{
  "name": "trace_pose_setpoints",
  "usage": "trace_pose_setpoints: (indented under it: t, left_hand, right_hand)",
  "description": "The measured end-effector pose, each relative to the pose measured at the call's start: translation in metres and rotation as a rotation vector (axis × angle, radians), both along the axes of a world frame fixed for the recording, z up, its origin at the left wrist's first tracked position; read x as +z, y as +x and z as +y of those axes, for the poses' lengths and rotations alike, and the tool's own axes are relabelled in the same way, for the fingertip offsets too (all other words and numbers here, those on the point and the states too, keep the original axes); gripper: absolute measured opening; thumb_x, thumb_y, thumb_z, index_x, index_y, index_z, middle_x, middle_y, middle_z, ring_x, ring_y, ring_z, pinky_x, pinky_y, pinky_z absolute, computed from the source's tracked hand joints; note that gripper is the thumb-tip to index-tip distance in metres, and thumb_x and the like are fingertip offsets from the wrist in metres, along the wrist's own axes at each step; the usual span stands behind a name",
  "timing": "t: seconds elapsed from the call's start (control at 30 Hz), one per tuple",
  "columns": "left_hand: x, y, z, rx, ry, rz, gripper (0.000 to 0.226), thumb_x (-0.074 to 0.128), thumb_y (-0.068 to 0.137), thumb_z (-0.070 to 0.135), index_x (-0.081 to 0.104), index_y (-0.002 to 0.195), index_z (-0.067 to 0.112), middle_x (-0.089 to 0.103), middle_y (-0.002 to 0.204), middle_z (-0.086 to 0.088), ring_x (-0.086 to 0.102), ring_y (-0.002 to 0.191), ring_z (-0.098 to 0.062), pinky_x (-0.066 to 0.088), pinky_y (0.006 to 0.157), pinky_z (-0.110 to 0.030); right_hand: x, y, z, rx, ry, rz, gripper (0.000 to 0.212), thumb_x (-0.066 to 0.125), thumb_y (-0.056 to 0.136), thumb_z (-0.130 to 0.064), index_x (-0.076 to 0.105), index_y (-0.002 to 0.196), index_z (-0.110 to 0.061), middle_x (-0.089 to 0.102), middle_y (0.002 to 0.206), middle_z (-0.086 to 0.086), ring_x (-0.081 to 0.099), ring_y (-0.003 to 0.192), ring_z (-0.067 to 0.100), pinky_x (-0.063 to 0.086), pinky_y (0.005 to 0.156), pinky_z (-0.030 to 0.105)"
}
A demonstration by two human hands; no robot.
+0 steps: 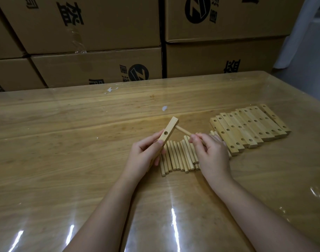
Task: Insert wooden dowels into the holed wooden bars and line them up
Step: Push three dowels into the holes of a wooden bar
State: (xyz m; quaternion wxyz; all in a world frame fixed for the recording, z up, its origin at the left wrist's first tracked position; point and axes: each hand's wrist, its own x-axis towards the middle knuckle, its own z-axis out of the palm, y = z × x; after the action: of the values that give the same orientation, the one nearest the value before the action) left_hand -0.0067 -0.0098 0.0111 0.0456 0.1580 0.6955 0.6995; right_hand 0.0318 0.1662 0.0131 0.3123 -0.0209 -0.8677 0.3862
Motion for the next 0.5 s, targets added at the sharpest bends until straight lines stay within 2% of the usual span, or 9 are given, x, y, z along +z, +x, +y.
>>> trace_pose_setpoints:
  t: [0.13, 0.23, 0.37, 0.5]
  left_hand:
    - [0.0011, -0.0032, -0.0011, -0.032, 0.046, -0.049, 0.031, 0.053, 0.094, 0.013, 0.070, 0.115, 0.028, 0.063, 0.069, -0.006, 0.047, 0.049, -0.014, 0.042, 0.051, -0.021]
    - [0.0010, -0.0063, -0.0037, -0.034, 0.082, -0.092, 0.028, 0.054, 0.092, 0.017, 0.073, 0.108, 0.032, 0.064, 0.069, -0.007, 0.047, 0.047, -0.014, 0.042, 0.050, -0.022]
    - [-0.0012, -0.0062, -0.0013, -0.043, 0.047, -0.063, 0.029, 0.052, 0.096, 0.021, 0.069, 0.112, 0.040, 0.060, 0.064, -0.003, 0.045, 0.048, -0.012, 0.040, 0.049, -0.020]
    - [-0.0016, -0.0034, 0.0022, -0.065, -0.016, 0.019, 0.036, 0.051, 0.097, 0.023, 0.062, 0.117, 0.051, 0.049, 0.059, 0.003, 0.040, 0.050, -0.011, 0.038, 0.049, -0.016]
  right_hand:
    - [0.0012, -0.0014, -0.0032, 0.029, 0.002, 0.014, 0.017, 0.055, 0.092, -0.023, 0.068, 0.098, -0.014, 0.053, 0.075, -0.018, 0.053, 0.077, 0.014, 0.035, 0.083, 0.032]
    - [0.0007, -0.0018, -0.0078, 0.065, 0.036, -0.030, 0.026, 0.054, 0.091, -0.032, 0.061, 0.112, -0.018, 0.057, 0.085, -0.015, 0.052, 0.083, 0.010, 0.033, 0.085, 0.030]
    - [-0.0002, -0.0030, -0.0079, 0.040, 0.092, 0.039, 0.020, 0.059, 0.090, -0.020, 0.066, 0.107, -0.012, 0.057, 0.080, -0.014, 0.051, 0.080, 0.012, 0.030, 0.080, 0.031]
    - [0.0010, -0.0033, -0.0038, 0.001, 0.150, 0.035, 0.018, 0.059, 0.090, -0.017, 0.069, 0.105, -0.012, 0.068, 0.086, -0.002, 0.052, 0.083, 0.016, 0.031, 0.077, 0.033]
